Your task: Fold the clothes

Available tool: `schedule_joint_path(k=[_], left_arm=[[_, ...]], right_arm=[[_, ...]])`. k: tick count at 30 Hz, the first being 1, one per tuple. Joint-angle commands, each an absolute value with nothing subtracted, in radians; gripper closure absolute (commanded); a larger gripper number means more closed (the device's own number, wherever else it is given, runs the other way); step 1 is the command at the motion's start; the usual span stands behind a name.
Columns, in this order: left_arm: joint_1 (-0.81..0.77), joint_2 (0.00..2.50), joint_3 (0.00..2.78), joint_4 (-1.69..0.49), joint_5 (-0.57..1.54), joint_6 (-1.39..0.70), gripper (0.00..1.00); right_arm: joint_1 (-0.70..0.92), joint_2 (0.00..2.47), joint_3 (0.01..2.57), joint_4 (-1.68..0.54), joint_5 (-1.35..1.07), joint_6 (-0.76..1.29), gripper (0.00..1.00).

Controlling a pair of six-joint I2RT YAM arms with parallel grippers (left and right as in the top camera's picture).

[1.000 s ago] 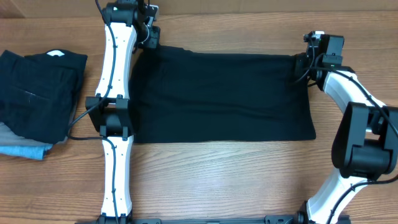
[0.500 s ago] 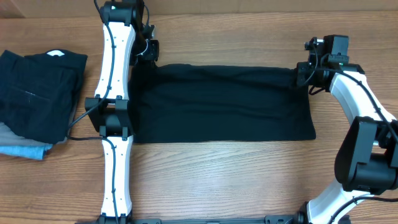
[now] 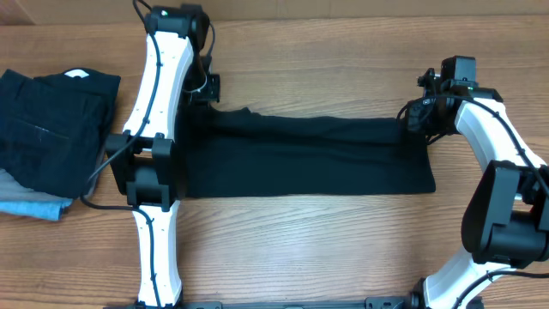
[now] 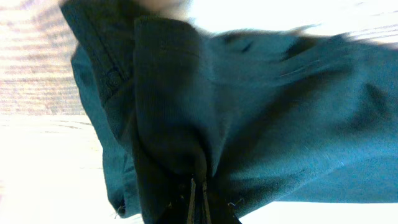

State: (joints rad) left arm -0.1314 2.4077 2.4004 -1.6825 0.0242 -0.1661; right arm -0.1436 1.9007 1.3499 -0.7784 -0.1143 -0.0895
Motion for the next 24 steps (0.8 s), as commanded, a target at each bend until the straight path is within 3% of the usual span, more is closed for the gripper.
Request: schedule_joint_path(k=[1,8,15,24], left_arm=[[-0.110,2.400,2.332,-1.683,-0.033,-0.199,0.96],[-0.103,2.400,2.313,-1.690,-0.004,-0.207,0.96],[-0.103,2.400,2.094,-1.691,0.001,-0.207,0.96],[-0.102,2.400,2.066,-1.691,-0.043,-0.207,0.96]], right_arm=[[-0.147,1.868,1.419,-0.867,-0.107,-0.073,0.96],[-0.147,1.868,1.478,-1.008,-0.107,-0.047,0.96],[-0.168,1.868,1.477,-1.177,-0.107,0.039,0.96],[-0.179,1.869,1.384,-1.145,-0.105,0.053,0.96]])
